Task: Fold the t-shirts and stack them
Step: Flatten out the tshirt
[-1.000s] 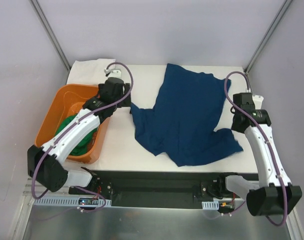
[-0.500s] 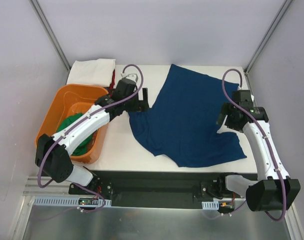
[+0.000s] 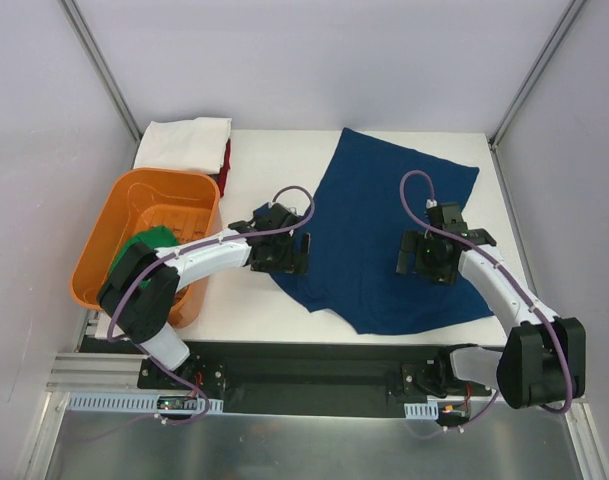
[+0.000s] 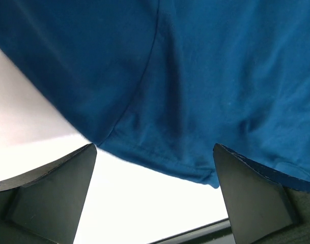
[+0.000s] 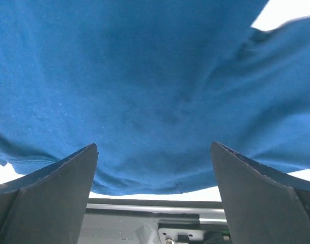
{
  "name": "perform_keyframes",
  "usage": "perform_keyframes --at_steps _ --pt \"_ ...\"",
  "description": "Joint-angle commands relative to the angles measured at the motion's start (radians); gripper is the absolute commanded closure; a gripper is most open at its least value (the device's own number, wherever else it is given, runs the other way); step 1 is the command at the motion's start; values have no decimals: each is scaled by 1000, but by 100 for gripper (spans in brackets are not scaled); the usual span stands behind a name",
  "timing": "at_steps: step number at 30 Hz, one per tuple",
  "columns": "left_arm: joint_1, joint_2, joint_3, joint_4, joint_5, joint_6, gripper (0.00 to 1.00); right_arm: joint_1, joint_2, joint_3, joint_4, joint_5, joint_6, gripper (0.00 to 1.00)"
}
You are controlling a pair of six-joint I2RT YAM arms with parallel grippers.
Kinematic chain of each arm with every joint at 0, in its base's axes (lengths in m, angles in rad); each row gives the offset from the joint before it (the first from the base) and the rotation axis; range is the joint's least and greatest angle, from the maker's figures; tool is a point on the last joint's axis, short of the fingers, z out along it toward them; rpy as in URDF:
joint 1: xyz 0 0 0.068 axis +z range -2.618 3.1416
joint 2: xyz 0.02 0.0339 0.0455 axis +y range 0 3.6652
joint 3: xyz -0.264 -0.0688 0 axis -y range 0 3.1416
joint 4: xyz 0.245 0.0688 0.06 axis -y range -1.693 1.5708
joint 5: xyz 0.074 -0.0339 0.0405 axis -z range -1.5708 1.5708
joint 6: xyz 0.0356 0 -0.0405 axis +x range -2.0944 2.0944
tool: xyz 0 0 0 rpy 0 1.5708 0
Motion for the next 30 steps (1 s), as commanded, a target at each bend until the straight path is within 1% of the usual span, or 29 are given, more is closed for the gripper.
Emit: perform_keyframes --at_steps 1,5,12,15,18,19,21,22,24,25,27,29,30 --pt "21 47 34 34 22 -22 1 47 44 -12 71 -34 30 3" --pt "67 142 99 33 28 -46 1 90 89 -24 90 -57 45 3" --pt "105 277 228 -2 55 -20 1 173 141 -23 85 -103 73 3" --pt "145 325 275 -34 97 -28 1 218 166 -20 108 -161 90 3" --pt "187 357 326 -56 132 -22 1 284 202 -11 171 -258 120 3" --pt "199 366 340 -65 131 -14 1 326 234 -5 212 -279 140 3" --pt "214 373 386 -99 125 -7 1 373 271 15 249 -324 163 3" --pt "222 376 398 -110 120 -5 1 424 313 43 287 -338 180 3" --pt "256 376 432 -134 103 6 1 474 357 86 320 -382 190 3" --pt "271 371 443 -143 103 7 1 509 403 148 320 -405 185 2" --pt "314 365 481 -157 106 16 1 523 429 211 306 -466 161 2" --pt "331 339 511 -170 100 36 1 523 411 273 285 -458 122 3" --pt "337 327 518 -174 95 44 1 525 378 290 237 -394 105 3"
